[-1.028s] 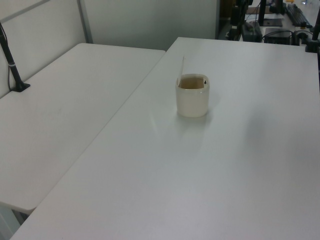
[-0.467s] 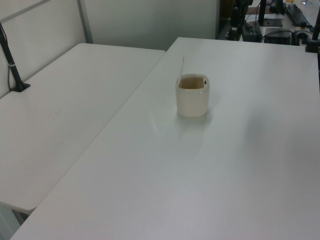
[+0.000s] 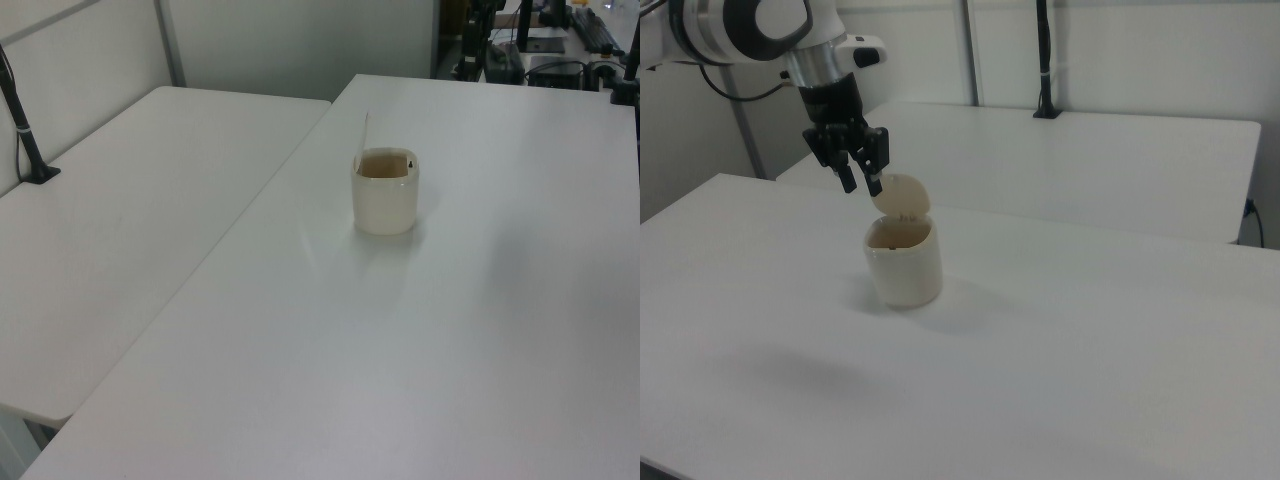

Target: Close the trash bin

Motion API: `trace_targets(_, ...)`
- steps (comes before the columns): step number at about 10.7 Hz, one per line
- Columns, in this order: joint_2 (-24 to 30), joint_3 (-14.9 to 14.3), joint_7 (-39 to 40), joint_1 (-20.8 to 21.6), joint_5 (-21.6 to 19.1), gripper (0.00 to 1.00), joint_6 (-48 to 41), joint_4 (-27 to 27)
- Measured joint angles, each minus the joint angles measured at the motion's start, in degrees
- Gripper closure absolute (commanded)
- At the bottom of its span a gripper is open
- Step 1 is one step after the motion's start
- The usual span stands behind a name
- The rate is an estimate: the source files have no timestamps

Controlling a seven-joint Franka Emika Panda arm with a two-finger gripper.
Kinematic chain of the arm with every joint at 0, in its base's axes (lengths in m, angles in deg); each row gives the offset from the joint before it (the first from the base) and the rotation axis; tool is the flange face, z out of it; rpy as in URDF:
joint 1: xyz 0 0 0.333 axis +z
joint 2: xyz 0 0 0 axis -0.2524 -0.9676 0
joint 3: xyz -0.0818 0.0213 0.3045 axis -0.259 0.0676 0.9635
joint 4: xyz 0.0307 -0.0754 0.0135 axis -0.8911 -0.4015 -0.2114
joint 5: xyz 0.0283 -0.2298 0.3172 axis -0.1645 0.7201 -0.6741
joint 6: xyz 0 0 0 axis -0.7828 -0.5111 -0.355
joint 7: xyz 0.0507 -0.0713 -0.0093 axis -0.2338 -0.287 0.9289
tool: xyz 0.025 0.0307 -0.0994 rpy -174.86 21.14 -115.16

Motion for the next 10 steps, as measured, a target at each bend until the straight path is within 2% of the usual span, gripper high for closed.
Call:
trace_targets(3, -0.8, 0.1, 0.0, 0.6, 0.0, 0.91, 2.2, 0.0)
trace_targets(7, -3.9, 0.8, 0.0, 1.0, -0.1, 0.91, 16.3, -0.1)
trace_targets(10, -8.9, 0.9, 0.0, 3.7, -0.1, 0.91, 30.4, 0.2)
